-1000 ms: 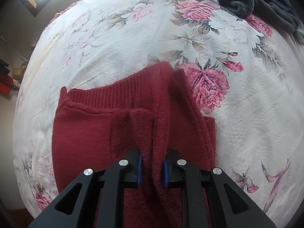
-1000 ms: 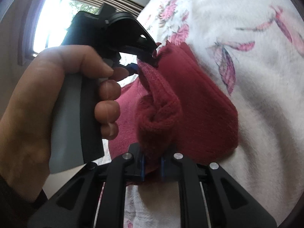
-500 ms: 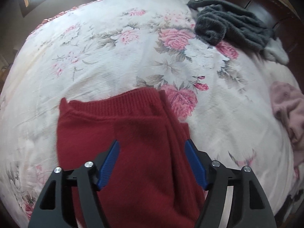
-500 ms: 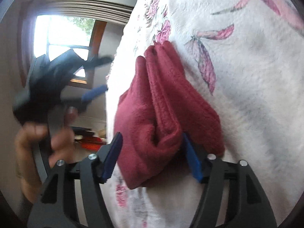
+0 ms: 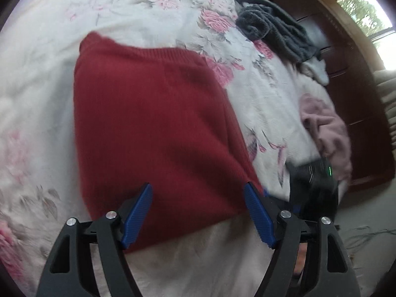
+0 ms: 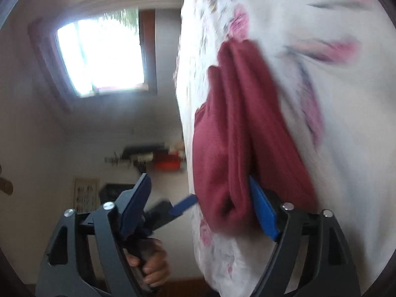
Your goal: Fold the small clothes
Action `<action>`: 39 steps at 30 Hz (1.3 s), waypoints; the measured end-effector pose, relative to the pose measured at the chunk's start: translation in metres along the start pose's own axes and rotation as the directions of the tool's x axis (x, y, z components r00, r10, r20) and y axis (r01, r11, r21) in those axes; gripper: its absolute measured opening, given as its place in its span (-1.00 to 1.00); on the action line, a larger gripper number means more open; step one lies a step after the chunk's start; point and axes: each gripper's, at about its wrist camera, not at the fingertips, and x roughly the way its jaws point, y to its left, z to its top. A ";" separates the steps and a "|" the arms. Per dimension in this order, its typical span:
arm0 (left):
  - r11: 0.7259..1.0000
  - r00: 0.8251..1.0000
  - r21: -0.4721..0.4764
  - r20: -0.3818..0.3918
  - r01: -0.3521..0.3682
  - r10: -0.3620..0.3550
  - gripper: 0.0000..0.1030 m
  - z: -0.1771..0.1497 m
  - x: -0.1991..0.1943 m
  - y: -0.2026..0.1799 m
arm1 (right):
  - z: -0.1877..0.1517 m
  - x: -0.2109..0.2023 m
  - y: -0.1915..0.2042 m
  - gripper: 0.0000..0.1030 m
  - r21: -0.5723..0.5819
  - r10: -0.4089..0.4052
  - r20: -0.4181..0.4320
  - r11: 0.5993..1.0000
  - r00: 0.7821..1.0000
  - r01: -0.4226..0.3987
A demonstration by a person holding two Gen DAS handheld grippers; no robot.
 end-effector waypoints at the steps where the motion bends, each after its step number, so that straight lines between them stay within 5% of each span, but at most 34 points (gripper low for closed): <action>1: 1.000 1.000 -0.014 0.006 0.027 -0.027 0.48 -0.003 -0.001 0.005 | 0.012 0.008 0.005 0.53 -0.016 -0.049 -0.036 0.999 0.998 0.048; 7: 0.992 0.994 -0.065 0.021 0.105 -0.103 0.48 -0.018 -0.007 0.025 | 0.068 0.066 0.018 0.45 -0.061 -0.191 -0.221 0.982 0.956 0.181; 9: 0.991 0.993 -0.062 0.022 0.120 -0.119 0.48 -0.020 -0.010 0.027 | 0.077 0.080 0.027 -0.13 -0.115 -0.265 -0.237 0.963 0.935 0.244; 10: 0.990 0.992 -0.057 0.021 0.126 -0.125 0.48 -0.021 -0.012 0.027 | 0.075 0.083 0.033 -0.79 -0.156 -0.318 -0.229 0.945 0.920 0.288; 12: 0.990 0.990 -0.041 0.019 0.138 -0.137 0.45 -0.022 -0.015 0.026 | 0.070 0.083 0.047 -0.78 -0.215 -0.383 -0.189 0.915 0.904 0.342; 15: 0.985 0.985 -0.017 0.030 0.173 -0.172 0.45 -0.021 -0.020 0.022 | 0.059 0.061 0.059 -0.79 -0.241 -0.396 -0.081 0.898 0.915 0.368; 18: 0.982 0.982 -0.010 0.017 0.188 -0.188 0.45 -0.021 -0.011 0.020 | 0.060 0.060 0.040 -0.78 -0.207 -0.459 -0.075 0.876 0.885 0.436; 21: 0.983 0.984 -0.040 -0.001 0.181 -0.181 0.45 -0.022 0.002 0.024 | 0.063 0.070 0.036 -0.58 -0.203 -0.463 -0.077 0.874 0.883 0.441; 23: 0.979 0.980 -0.045 0.004 0.197 -0.197 0.45 -0.023 0.003 0.025 | 0.067 0.060 0.056 -0.22 -0.219 -0.466 -0.006 0.864 0.885 0.454; 25: 0.978 0.979 -0.039 0.008 0.204 -0.204 0.45 -0.024 0.003 0.024 | 0.077 0.052 0.080 -0.16 -0.245 -0.444 0.060 0.861 0.894 0.445; 27: 0.975 0.976 -0.040 0.011 0.218 -0.218 0.45 -0.025 0.003 0.023 | 0.084 0.064 0.086 -0.16 -0.248 -0.434 0.031 0.869 0.900 0.428; 30: 0.973 0.973 -0.031 0.013 0.230 -0.230 0.45 -0.025 0.004 0.019 | 0.098 0.094 0.081 -0.16 -0.255 -0.535 -0.005 0.818 0.845 0.516; 31: 0.972 0.973 -0.031 0.013 0.232 -0.232 0.45 -0.025 0.005 0.018 | 0.099 0.089 0.077 -0.16 -0.253 -0.546 -0.016 0.812 0.837 0.525; 33: 0.973 0.973 -0.033 0.008 0.230 -0.230 0.45 -0.023 0.009 0.018 | 0.101 0.106 0.076 -0.87 -0.284 -0.573 -0.028 0.790 0.819 0.543; 37: 0.980 0.980 -0.075 -0.059 0.186 -0.190 0.46 -0.023 0.033 0.030 | 0.094 0.076 0.087 -0.87 -0.325 -0.536 0.153 0.766 0.830 0.555; 39: 0.975 0.977 -0.116 -0.084 0.187 -0.198 0.45 -0.025 0.043 0.039 | 0.094 0.080 0.063 -0.87 -0.272 -0.562 0.111 0.776 0.820 0.569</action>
